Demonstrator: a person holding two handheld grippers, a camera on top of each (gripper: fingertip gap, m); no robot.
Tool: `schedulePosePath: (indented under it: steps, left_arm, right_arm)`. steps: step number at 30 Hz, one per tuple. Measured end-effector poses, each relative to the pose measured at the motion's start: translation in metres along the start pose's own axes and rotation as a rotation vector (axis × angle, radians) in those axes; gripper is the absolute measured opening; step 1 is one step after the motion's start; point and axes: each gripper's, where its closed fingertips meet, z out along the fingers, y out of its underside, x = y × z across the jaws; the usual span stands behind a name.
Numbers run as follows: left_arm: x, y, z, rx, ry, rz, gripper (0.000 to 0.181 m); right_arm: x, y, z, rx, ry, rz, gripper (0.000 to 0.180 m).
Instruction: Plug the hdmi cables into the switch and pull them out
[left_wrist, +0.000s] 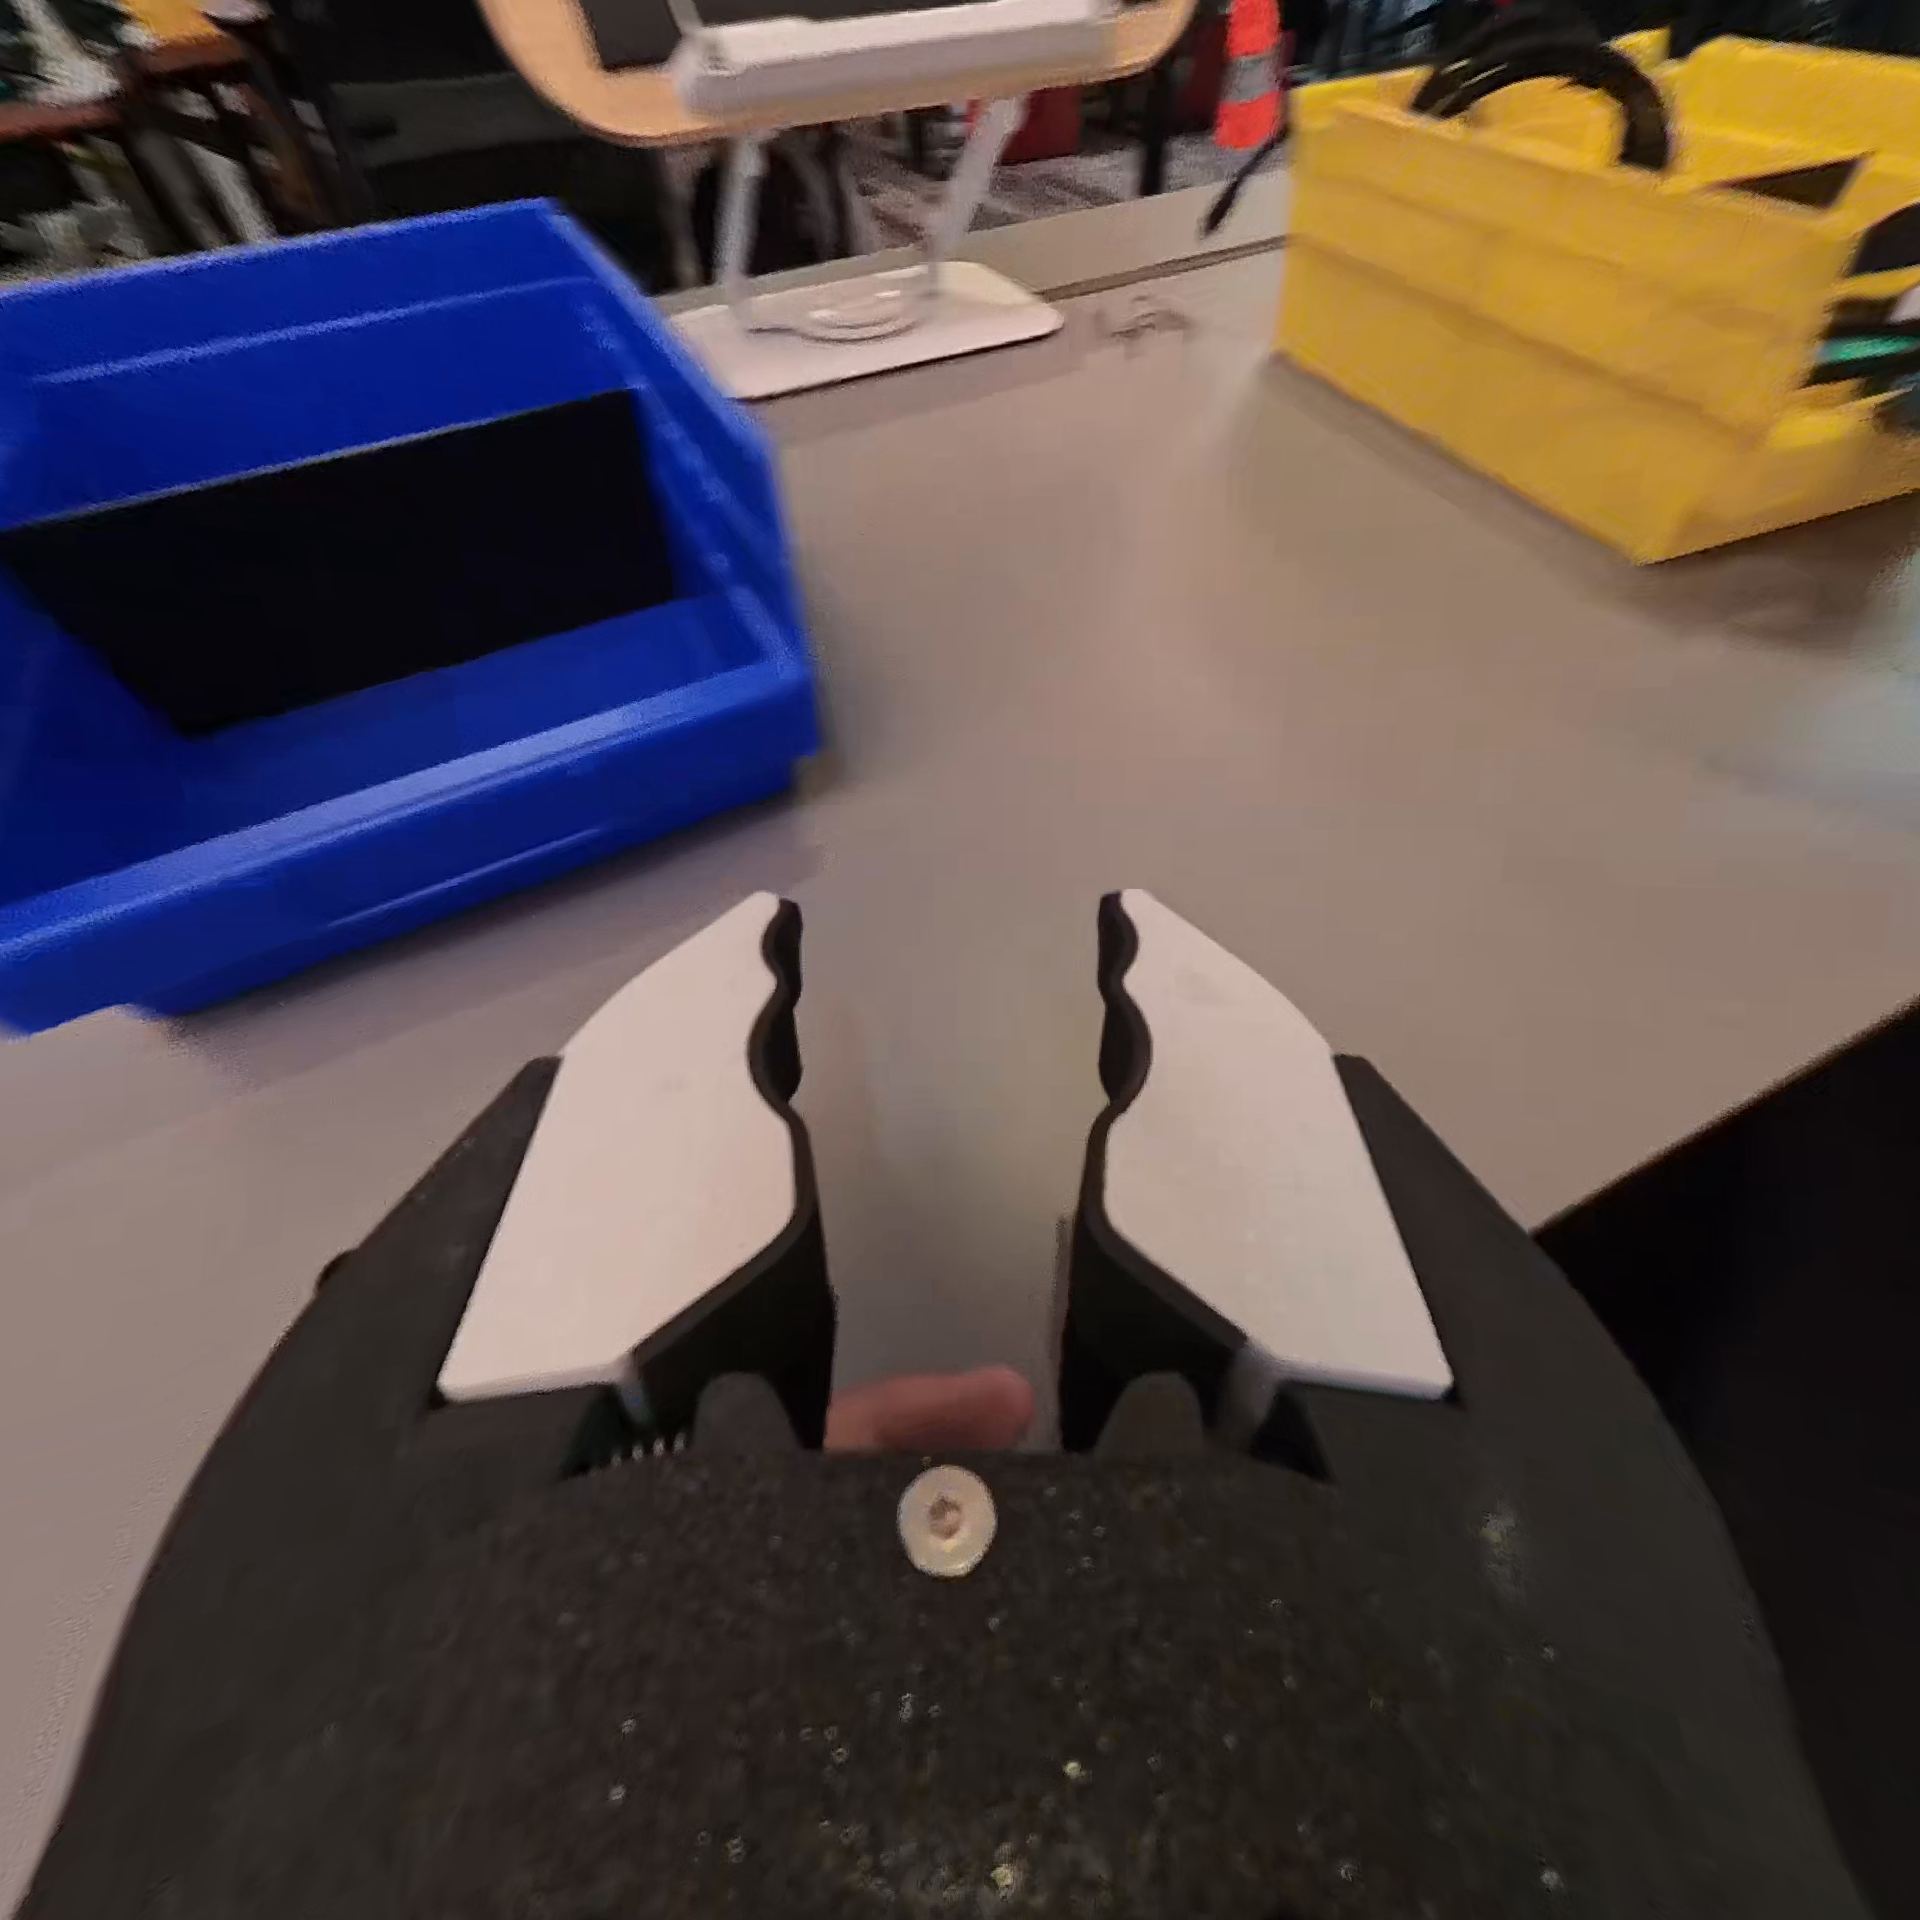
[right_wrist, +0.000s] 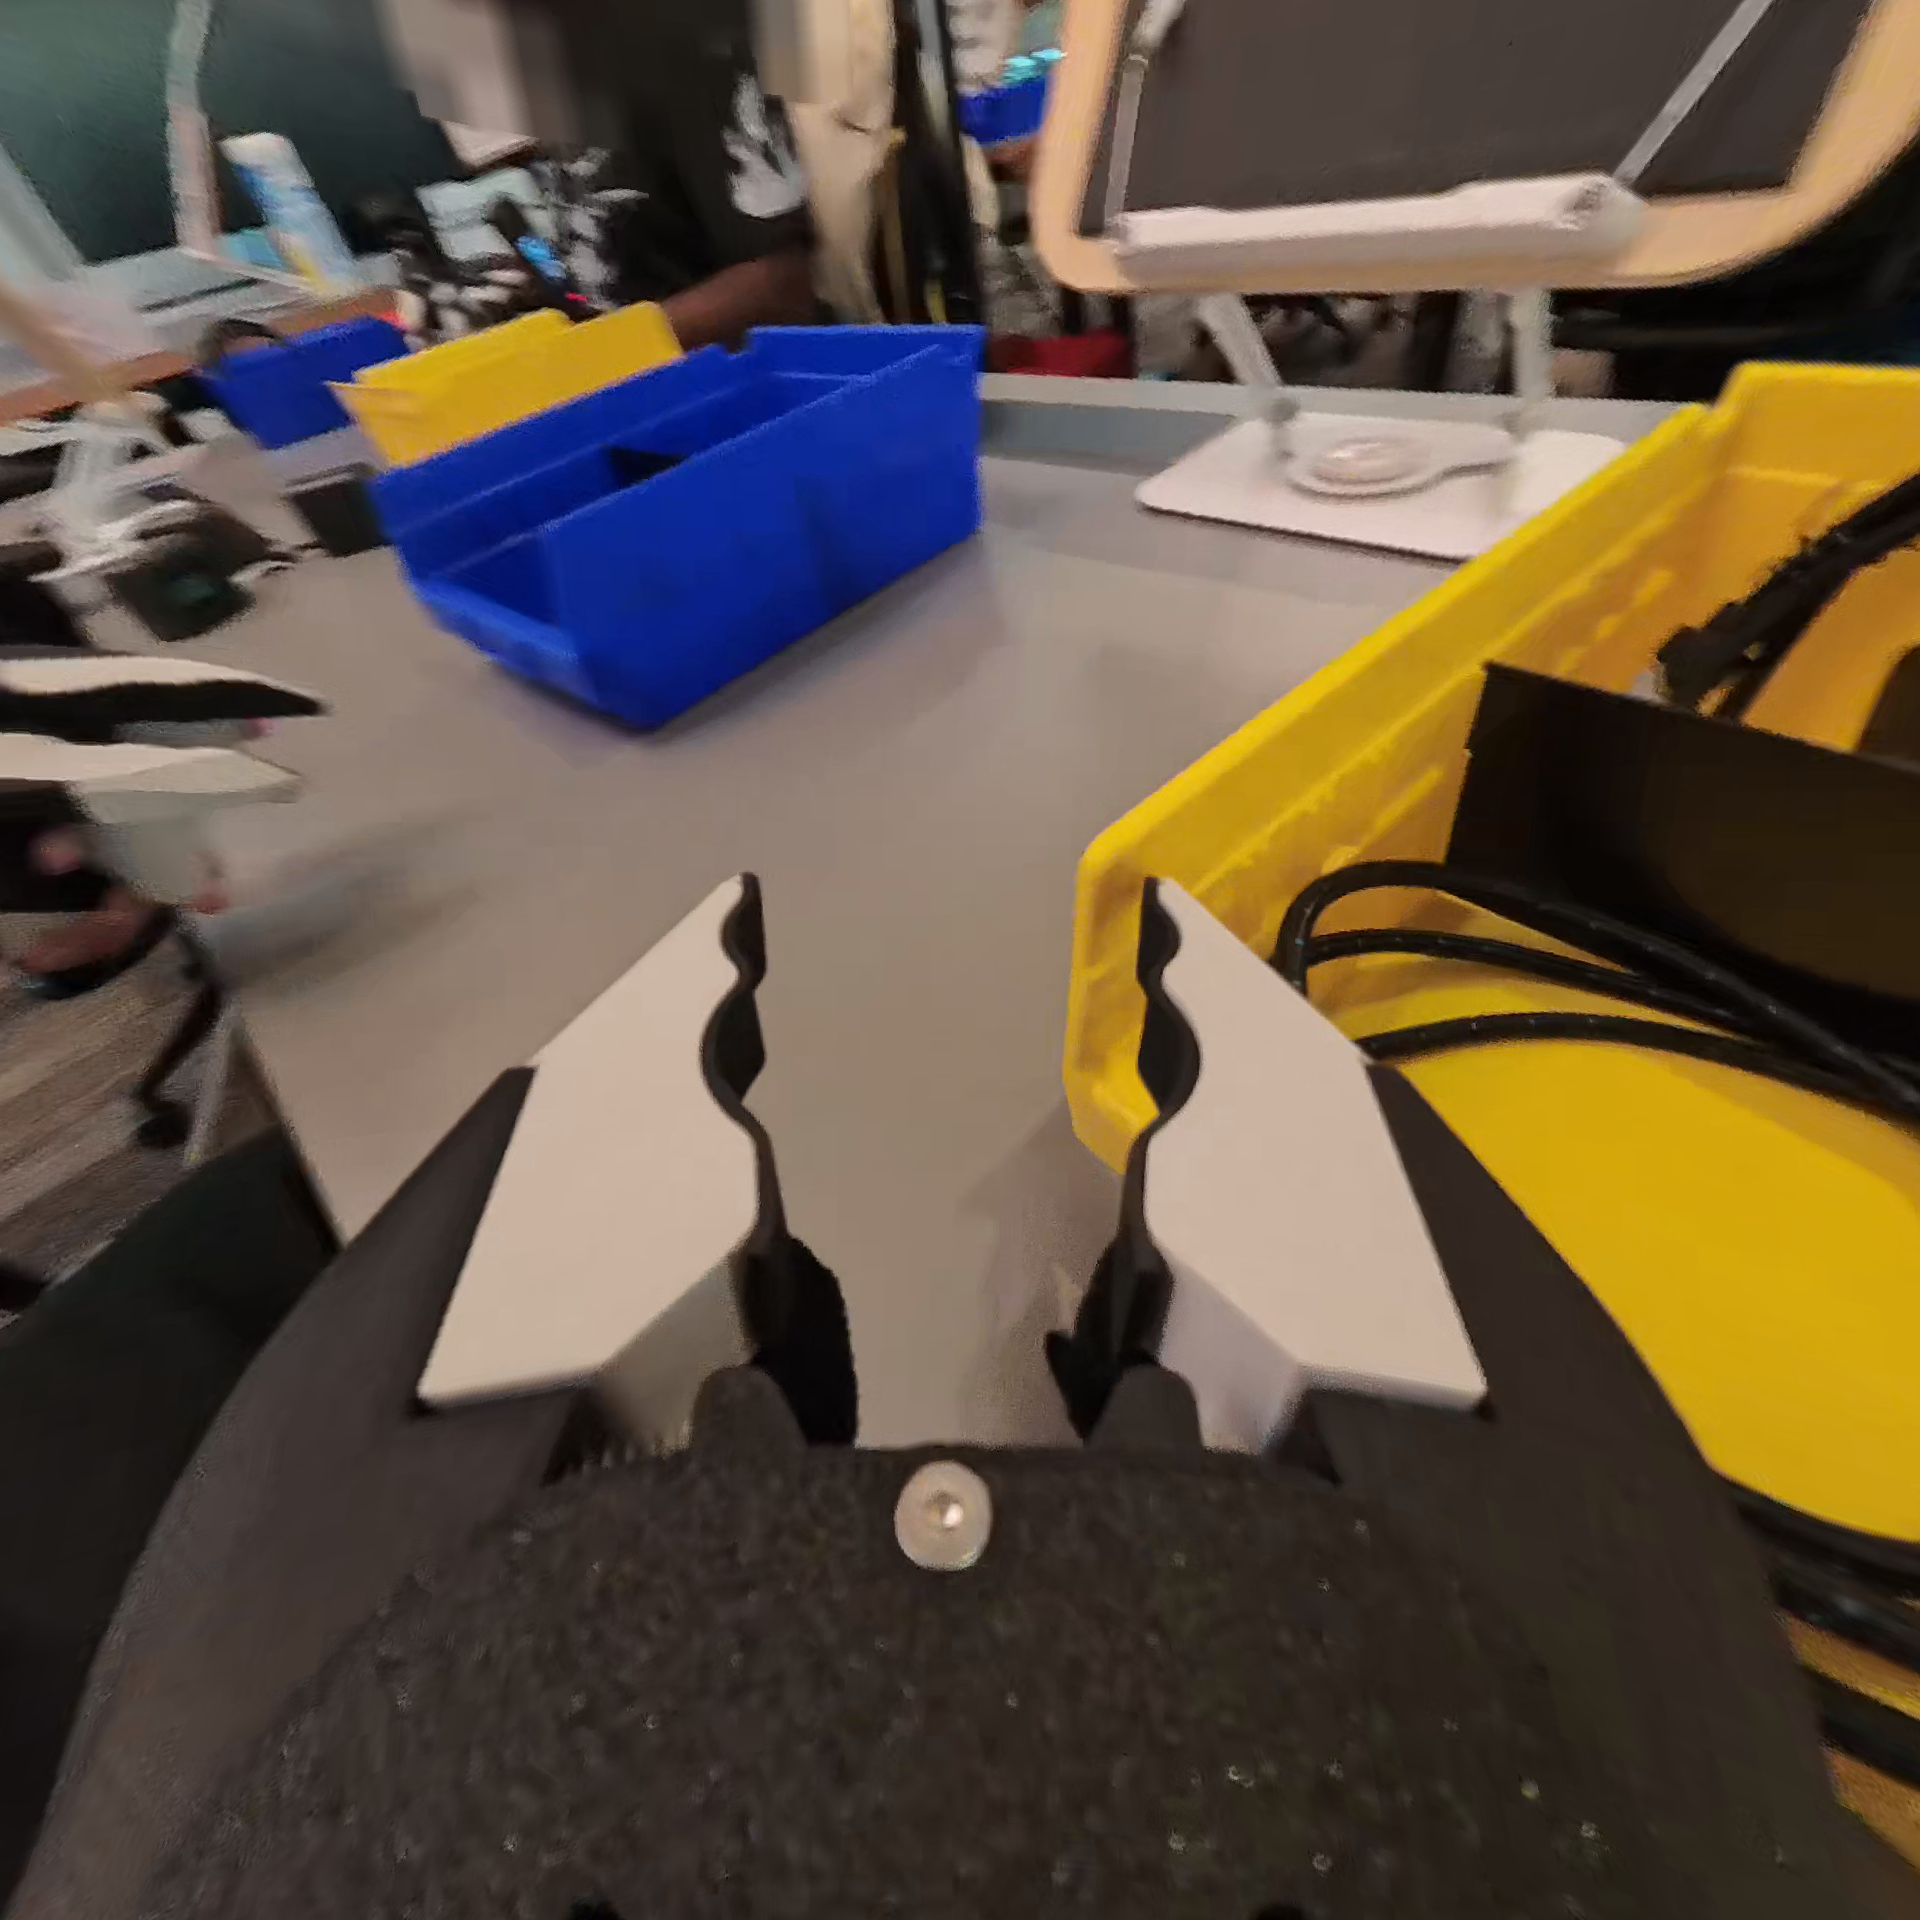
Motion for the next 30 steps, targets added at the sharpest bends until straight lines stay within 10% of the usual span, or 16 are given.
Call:
schedulePosePath:
  steps: [13, 17, 22, 30]
  left_arm:
    - [0.204, -0.073, 0.154, -0.044, 0.142, 0.005, 0.049]
    - [0.215, -0.079, 0.200, -0.062, 0.075, 0.029, 0.048]
    - [0.219, -0.085, 0.220, -0.060, 0.087, -0.076, 0.018]
    - [0.195, -0.089, 0.183, 0.002, -0.024, -0.014, 0.006]
  right_arm:
    - [0.143, -0.019, -0.156, 0.248, 0.761, 0.013, 0.064]
    - [0.151, 0.009, -0.151, 0.183, 0.750, 0.155, 0.056]
    - [0.168, 0.042, -0.124, -0.009, 0.827, 0.189, 0.006]
    - [0.136, 0.020, -0.122, 0.022, 0.893, 0.104, 0.002]
